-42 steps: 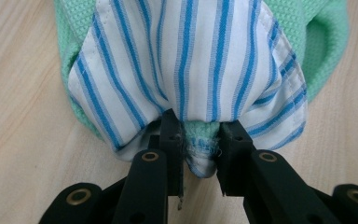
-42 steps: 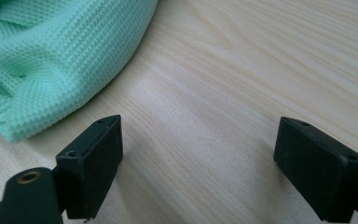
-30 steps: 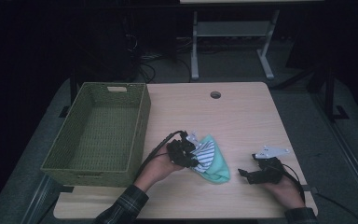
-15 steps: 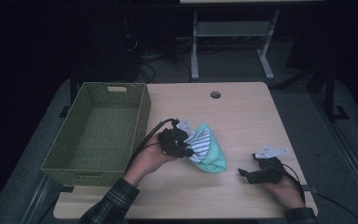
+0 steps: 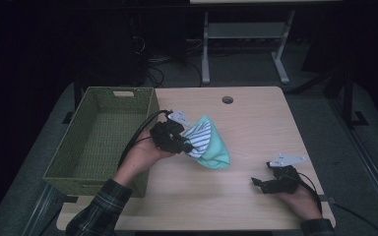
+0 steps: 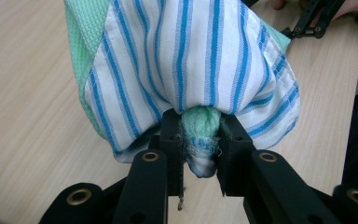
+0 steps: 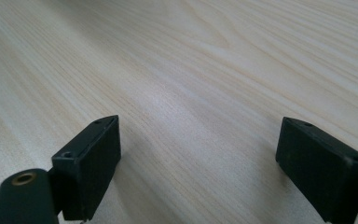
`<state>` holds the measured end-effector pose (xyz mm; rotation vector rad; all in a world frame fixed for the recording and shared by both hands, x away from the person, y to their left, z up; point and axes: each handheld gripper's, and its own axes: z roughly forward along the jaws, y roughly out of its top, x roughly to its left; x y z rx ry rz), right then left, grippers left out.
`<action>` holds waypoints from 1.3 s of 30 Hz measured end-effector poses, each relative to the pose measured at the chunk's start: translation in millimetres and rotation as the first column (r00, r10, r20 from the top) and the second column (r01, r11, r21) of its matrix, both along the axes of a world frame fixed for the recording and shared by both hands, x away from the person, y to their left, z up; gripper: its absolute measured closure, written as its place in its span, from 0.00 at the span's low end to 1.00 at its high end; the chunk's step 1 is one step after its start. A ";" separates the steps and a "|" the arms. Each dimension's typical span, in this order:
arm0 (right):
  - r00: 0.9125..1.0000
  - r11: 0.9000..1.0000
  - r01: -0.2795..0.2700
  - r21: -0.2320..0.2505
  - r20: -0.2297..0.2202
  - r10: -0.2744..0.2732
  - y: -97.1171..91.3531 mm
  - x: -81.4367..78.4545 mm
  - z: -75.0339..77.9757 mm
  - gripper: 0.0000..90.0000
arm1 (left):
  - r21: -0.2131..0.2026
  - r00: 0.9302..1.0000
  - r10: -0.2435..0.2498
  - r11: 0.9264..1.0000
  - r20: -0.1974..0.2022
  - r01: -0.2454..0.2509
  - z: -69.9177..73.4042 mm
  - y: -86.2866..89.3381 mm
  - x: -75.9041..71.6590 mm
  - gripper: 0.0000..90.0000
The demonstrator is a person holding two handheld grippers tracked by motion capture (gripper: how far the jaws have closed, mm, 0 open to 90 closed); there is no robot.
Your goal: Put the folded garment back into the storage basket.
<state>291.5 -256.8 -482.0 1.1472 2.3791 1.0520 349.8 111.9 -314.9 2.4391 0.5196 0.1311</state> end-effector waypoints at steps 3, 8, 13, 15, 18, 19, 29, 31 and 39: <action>1.000 1.000 0.000 0.000 0.000 0.000 0.0 0.0 0.0 0.15 | -0.009 1.000 0.019 1.000 0.003 -0.019 6.0 8.4 0.6 0.83; 1.000 1.000 0.000 -0.003 -0.001 0.000 -0.2 0.1 0.2 0.15 | -0.016 0.998 0.055 0.998 0.011 -0.055 14.0 25.4 1.8 0.83; 1.000 1.000 0.001 -0.003 -0.002 -0.001 -0.3 0.1 0.2 0.15 | -0.030 0.995 0.099 0.995 0.022 -0.099 22.1 44.6 3.0 0.83; 1.000 1.000 0.001 -0.003 -0.002 -0.001 -0.3 0.1 0.2 0.15 | -0.032 0.993 0.112 0.993 0.024 -0.111 23.8 50.4 3.1 0.83; 1.000 1.000 0.002 -0.003 -0.001 -0.002 -0.3 0.2 0.2 0.15 | -0.032 0.991 0.134 0.991 0.028 -0.133 25.7 60.4 3.1 0.83; 1.000 1.000 0.002 -0.003 -0.002 -0.002 -0.3 0.1 0.2 0.15 | -0.032 0.989 0.143 0.989 0.030 -0.142 26.3 63.8 3.1 0.83; 1.000 1.000 0.005 -0.002 0.000 -0.005 -0.3 0.2 0.0 0.15 | -0.051 0.972 0.233 0.972 0.042 -0.231 31.0 96.8 4.0 0.83; 1.000 1.000 0.005 -0.002 0.000 -0.005 -0.3 0.2 0.1 0.15 | -0.052 0.968 0.246 0.968 0.046 -0.244 31.8 103.0 4.3 0.83; 1.000 1.000 0.007 -0.002 0.000 -0.007 -0.3 0.2 0.1 0.15 | -0.067 0.949 0.311 0.949 0.051 -0.308 32.3 126.1 4.4 0.83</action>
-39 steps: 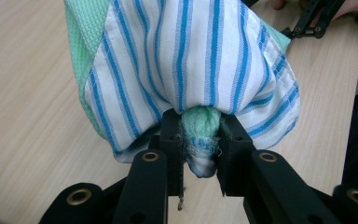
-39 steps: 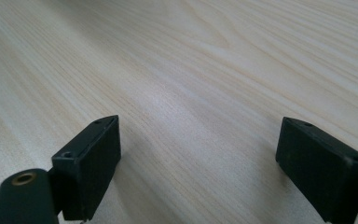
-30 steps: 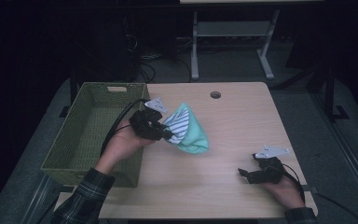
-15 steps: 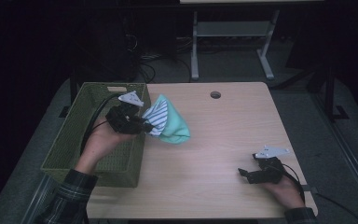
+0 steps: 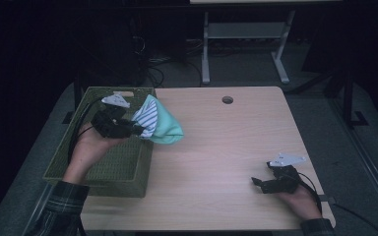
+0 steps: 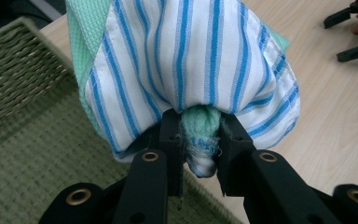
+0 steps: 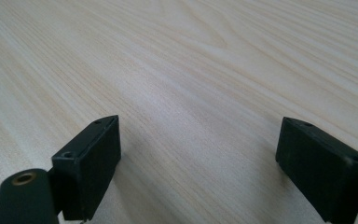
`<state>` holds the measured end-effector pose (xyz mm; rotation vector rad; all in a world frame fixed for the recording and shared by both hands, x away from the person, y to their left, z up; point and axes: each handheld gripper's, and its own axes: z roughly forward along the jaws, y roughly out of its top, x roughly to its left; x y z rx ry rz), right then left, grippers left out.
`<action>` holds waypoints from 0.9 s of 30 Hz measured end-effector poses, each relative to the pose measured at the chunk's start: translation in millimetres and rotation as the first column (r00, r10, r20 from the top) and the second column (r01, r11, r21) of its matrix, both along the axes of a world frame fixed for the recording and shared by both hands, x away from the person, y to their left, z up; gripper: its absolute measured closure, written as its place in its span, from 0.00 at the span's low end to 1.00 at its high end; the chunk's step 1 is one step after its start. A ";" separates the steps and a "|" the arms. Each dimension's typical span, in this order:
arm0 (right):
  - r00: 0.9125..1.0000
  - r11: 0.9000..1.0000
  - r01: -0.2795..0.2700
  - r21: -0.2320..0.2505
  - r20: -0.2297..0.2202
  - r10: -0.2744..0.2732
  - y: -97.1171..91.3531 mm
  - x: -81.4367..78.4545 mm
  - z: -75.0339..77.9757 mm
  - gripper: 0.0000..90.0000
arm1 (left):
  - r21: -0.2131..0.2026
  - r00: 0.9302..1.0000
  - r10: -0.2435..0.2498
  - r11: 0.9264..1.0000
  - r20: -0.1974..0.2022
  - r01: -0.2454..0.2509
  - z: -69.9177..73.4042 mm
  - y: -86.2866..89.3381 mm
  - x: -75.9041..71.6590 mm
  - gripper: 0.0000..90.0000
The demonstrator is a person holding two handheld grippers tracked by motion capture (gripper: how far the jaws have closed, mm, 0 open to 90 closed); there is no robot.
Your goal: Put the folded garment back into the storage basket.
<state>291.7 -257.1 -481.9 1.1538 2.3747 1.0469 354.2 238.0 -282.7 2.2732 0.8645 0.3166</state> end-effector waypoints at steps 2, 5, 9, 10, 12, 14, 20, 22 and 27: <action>1.000 1.000 0.000 0.000 0.000 0.000 0.0 0.0 0.0 0.15 | 0.000 1.000 0.011 1.000 0.001 -0.011 -0.5 4.8 0.1 0.83; 1.000 1.000 0.000 0.000 0.000 0.000 0.0 0.0 0.0 0.15 | -0.004 0.999 0.034 0.999 -0.001 -0.034 -2.0 12.9 0.1 0.83; 1.000 1.000 0.001 -0.001 0.000 -0.001 -0.1 0.0 0.0 0.15 | -0.011 0.998 0.071 0.997 -0.001 -0.071 -3.9 25.8 0.2 0.83; 1.000 1.000 0.001 -0.001 0.000 -0.001 -0.1 0.0 0.0 0.15 | -0.014 0.997 0.079 0.997 -0.001 -0.079 -4.2 29.2 0.0 0.83; 1.000 1.000 0.001 -0.001 0.000 -0.001 -0.1 0.0 0.0 0.15 | -0.019 0.995 0.096 0.995 0.003 -0.096 -4.9 36.3 -0.6 0.83; 1.000 1.000 0.001 -0.001 0.000 -0.001 -0.1 0.1 0.0 0.15 | -0.020 0.993 0.118 0.993 0.000 -0.118 -5.8 44.3 -1.6 0.83; 1.000 1.000 0.003 -0.001 0.000 -0.003 -0.2 0.1 0.0 0.15 | -0.034 0.985 0.170 0.985 -0.005 -0.170 -10.4 65.0 -4.2 0.83; 1.000 1.000 0.003 -0.002 0.001 -0.003 -0.2 0.2 0.0 0.15 | -0.033 0.982 0.188 0.982 -0.009 -0.188 -12.9 72.0 -4.9 0.83; 1.000 1.000 0.001 -0.005 0.003 -0.001 -0.6 0.4 0.0 0.15 | -0.041 0.972 0.236 0.971 -0.013 -0.237 -20.7 87.5 -6.2 0.83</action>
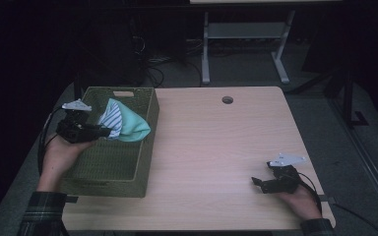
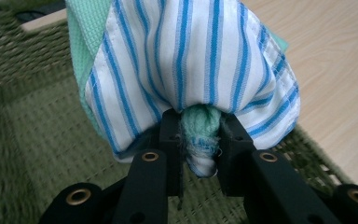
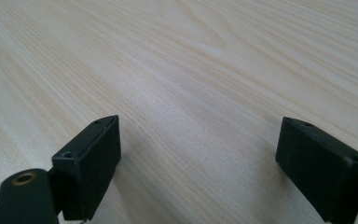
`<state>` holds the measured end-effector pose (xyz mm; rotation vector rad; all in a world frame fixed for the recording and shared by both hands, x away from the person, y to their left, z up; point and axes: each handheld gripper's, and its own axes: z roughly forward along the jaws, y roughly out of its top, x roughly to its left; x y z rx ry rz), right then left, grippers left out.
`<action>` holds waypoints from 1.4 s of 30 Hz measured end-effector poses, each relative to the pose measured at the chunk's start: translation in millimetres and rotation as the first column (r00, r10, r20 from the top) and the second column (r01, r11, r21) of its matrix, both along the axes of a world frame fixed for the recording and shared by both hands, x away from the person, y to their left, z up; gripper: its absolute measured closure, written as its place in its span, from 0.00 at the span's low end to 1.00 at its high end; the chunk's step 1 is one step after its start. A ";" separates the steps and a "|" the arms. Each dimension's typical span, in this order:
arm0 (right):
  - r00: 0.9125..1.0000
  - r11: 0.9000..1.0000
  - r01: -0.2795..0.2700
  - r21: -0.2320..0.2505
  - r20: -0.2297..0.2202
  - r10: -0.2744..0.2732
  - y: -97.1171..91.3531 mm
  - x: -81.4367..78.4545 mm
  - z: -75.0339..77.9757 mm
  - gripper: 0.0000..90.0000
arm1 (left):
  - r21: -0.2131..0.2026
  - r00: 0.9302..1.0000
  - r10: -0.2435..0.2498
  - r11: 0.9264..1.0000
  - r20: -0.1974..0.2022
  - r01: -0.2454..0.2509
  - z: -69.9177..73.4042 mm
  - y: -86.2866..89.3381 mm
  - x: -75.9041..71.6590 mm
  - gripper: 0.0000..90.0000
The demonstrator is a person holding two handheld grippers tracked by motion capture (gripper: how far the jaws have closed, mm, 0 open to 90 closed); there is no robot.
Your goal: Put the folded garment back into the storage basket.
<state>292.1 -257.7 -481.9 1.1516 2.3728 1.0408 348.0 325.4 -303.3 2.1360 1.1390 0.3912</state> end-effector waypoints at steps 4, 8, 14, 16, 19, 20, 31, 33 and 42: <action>1.000 1.000 0.002 0.000 -0.001 -0.002 0.1 0.0 0.0 0.15 | 0.017 1.000 0.024 1.000 -0.010 -0.024 -7.2 8.9 -0.2 0.83; 1.000 1.000 0.002 0.000 0.000 -0.002 0.1 0.0 0.0 0.15 | 0.025 0.999 0.040 0.999 -0.027 -0.039 -15.2 13.9 0.5 0.82; 1.000 1.000 0.003 0.000 -0.001 -0.003 0.1 0.0 0.0 0.15 | 0.026 0.997 0.060 0.998 -0.044 -0.059 -27.7 18.7 3.0 0.82; 1.000 1.000 0.002 0.000 0.000 -0.002 0.0 0.1 0.0 0.15 | 0.024 0.996 0.070 0.997 -0.048 -0.069 -32.1 20.3 3.9 0.82; 1.000 1.000 0.003 0.000 0.000 -0.003 0.0 0.0 0.0 0.15 | 0.048 0.995 0.076 0.996 -0.058 -0.073 -38.5 21.6 6.0 0.82; 1.000 1.000 0.003 0.000 -0.001 -0.003 0.0 0.0 0.0 0.15 | 0.048 0.995 0.076 0.996 -0.063 -0.073 -40.9 22.2 6.7 0.82; 1.000 1.000 0.003 0.000 0.000 -0.003 0.0 0.0 0.0 0.15 | 0.072 0.991 0.075 0.995 -0.109 -0.067 -65.9 21.9 14.4 0.82; 1.000 1.000 0.002 0.000 0.000 -0.002 0.0 0.0 0.0 0.15 | 0.085 0.990 0.075 0.994 -0.123 -0.064 -71.2 20.6 16.5 0.82; 1.000 1.000 0.002 0.000 0.000 -0.002 0.0 0.1 0.0 0.15 | 0.142 0.984 0.064 0.989 -0.168 -0.041 -85.1 13.3 25.0 0.82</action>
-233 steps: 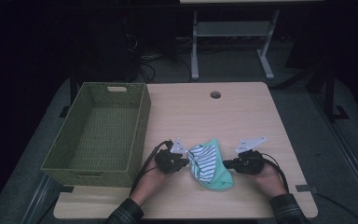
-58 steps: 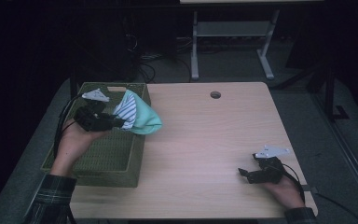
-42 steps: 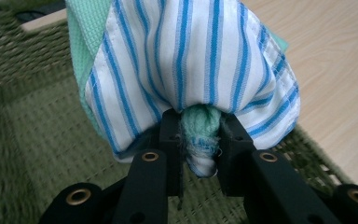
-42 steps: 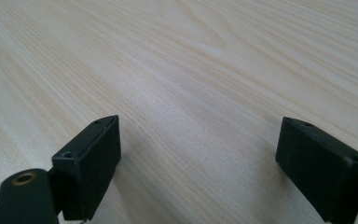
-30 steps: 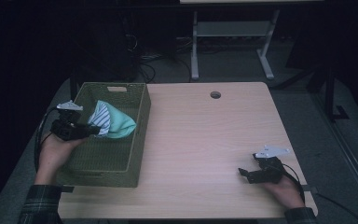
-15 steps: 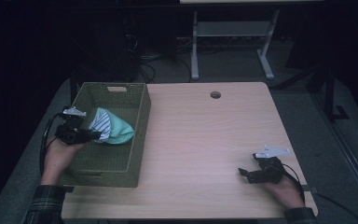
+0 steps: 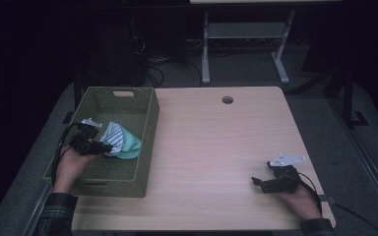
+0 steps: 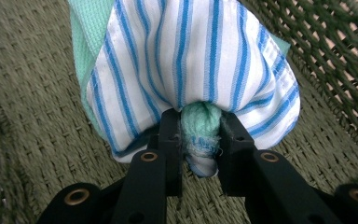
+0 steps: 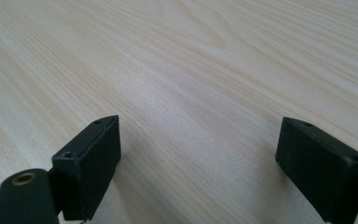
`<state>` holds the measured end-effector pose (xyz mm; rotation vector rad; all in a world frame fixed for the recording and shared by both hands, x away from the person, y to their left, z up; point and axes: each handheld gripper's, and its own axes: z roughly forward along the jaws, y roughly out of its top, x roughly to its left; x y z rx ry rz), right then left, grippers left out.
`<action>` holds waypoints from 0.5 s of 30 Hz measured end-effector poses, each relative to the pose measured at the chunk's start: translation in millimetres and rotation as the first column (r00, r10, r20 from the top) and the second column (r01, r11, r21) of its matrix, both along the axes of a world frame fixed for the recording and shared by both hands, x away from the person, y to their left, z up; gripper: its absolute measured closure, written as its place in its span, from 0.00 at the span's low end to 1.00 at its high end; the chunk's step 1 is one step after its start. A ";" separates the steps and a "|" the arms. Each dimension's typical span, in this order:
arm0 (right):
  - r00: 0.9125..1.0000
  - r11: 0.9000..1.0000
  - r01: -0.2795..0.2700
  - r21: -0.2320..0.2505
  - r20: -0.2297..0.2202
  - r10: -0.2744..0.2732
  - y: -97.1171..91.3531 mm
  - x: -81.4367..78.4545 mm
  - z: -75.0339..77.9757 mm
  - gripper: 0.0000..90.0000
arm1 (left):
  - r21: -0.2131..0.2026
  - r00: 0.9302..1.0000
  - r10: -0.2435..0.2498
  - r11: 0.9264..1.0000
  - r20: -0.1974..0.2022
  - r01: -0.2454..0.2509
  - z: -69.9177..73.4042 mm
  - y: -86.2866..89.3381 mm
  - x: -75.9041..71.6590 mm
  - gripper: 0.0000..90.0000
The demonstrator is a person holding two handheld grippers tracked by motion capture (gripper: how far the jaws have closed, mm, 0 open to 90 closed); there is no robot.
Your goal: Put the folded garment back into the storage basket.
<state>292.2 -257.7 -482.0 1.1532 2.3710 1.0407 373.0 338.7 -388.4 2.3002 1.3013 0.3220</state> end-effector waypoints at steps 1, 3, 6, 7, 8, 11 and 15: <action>1.000 1.000 0.001 0.000 -0.001 -0.001 0.1 -0.1 0.0 0.15 | -0.001 1.000 0.001 1.000 -0.007 -0.001 -1.0 -0.3 1.2 0.81; 1.000 1.000 0.001 0.000 -0.001 -0.001 0.1 0.0 0.0 0.15 | 0.010 1.000 0.002 1.000 -0.018 -0.002 -2.7 -0.6 4.1 0.81; 1.000 1.000 0.001 0.000 -0.001 -0.001 0.1 0.0 0.0 0.15 | 0.022 0.999 0.006 1.000 -0.035 -0.005 -6.7 -0.9 7.3 0.81; 1.000 1.000 0.001 0.000 -0.001 -0.001 0.1 0.0 0.0 0.15 | 0.020 0.999 0.009 1.000 -0.049 -0.008 -8.8 -1.3 7.8 0.80; 1.000 1.000 0.000 0.000 0.000 0.000 0.0 0.0 0.0 0.15 | 0.020 0.999 0.009 1.000 -0.049 -0.008 -8.8 -1.3 7.8 0.80; 1.000 1.000 0.001 0.000 0.000 -0.001 0.0 0.0 0.0 0.15 | 0.026 0.998 0.002 1.000 -0.068 -0.001 -13.4 -0.8 9.1 0.76; 1.000 1.000 0.000 0.000 0.000 0.000 0.0 0.0 0.0 0.15 | 0.003 0.997 0.002 1.000 -0.083 -0.002 -14.6 1.2 9.8 0.65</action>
